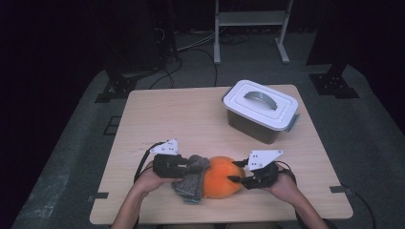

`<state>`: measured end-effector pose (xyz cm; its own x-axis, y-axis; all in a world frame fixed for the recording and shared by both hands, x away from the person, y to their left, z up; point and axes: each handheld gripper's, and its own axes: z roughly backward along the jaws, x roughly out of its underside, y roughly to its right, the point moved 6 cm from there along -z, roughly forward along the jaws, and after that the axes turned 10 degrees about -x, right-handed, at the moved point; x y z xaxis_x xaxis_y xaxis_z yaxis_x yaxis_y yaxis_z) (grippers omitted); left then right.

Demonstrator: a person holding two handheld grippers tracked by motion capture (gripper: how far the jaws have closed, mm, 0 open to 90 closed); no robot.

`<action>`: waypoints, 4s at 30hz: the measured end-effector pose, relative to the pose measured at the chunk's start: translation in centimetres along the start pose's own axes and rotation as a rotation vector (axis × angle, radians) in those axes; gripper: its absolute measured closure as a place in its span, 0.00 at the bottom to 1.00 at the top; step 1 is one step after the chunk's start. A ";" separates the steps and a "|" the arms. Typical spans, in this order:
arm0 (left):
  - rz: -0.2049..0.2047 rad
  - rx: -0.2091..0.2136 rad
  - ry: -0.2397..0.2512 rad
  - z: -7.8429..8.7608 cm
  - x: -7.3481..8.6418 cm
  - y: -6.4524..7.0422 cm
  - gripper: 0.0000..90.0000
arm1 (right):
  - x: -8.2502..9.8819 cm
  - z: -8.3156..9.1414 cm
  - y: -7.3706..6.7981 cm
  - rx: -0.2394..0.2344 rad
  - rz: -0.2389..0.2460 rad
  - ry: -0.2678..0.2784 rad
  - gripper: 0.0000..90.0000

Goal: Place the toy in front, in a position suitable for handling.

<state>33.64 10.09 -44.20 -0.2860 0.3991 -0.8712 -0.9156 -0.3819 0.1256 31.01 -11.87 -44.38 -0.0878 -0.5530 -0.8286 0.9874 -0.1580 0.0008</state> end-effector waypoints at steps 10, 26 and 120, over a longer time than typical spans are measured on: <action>-0.036 0.079 -0.054 -1.9 0.0 1.9 0.82 | 0.2 -0.5 -0.2 -0.077 -0.076 -0.002 0.28; -0.043 0.074 -0.097 -1.3 1.5 0.8 0.82 | 1.8 -0.9 0.3 -0.098 -0.112 -0.049 0.37; -0.098 0.018 -0.008 0.4 -2.7 2.1 0.83 | -1.7 -0.8 -1.1 -0.036 -0.003 -0.018 0.61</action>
<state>32.38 8.57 -41.40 -0.1967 0.4409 -0.8758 -0.9444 -0.3253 0.0483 30.19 -10.06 -43.40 -0.0925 -0.5676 -0.8181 0.9913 -0.1298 -0.0220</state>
